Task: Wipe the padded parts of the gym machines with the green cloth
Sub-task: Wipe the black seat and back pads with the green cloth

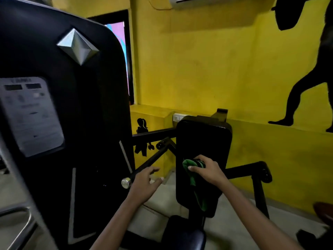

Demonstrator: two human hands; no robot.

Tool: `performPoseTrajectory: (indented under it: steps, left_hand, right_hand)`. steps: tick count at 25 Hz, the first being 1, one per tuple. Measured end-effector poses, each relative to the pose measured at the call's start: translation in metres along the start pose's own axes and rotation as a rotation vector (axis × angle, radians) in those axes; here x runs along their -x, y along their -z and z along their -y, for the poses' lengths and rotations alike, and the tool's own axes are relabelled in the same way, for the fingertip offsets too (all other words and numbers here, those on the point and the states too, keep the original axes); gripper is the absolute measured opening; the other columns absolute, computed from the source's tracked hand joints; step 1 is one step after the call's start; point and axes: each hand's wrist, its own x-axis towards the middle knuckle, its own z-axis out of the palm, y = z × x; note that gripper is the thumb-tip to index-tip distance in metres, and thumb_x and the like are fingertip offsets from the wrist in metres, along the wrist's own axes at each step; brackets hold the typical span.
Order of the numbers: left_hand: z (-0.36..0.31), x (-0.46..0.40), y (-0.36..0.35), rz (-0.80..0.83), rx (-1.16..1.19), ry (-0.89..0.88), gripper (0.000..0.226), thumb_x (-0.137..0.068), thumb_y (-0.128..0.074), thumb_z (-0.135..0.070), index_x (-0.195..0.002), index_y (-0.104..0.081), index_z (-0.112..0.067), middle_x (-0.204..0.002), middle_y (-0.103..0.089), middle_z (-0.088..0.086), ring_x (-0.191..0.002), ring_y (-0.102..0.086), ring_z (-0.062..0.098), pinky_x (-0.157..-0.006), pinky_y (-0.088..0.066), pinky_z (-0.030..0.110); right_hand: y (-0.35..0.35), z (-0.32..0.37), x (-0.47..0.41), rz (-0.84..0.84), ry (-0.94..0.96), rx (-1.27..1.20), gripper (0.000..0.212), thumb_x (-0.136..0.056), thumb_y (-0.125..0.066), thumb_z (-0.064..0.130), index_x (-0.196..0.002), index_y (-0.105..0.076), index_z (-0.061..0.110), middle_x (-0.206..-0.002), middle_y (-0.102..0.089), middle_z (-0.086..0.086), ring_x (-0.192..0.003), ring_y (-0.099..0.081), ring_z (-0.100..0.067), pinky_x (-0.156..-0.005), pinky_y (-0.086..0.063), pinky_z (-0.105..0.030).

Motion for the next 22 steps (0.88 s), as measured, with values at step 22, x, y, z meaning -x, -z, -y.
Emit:
performPoseTrajectory:
  steps: [22]
  left_hand:
    - [-0.041,-0.255,-0.022,0.237,0.063,-0.675,0.058,-0.096,-0.054,-0.029,-0.146,-0.031,-0.012,-0.152,-0.031,0.005,-0.141,-0.023,0.017,-0.108,-0.019,0.021]
  right_hand:
    - [0.083,0.090,-0.109,-0.685,-0.193,0.376,0.046,-0.087,-0.063,0.046,-0.129,-0.055,0.029,-0.121,-0.053,-0.005,-0.110,-0.054,-0.027,-0.086,-0.050,-0.041]
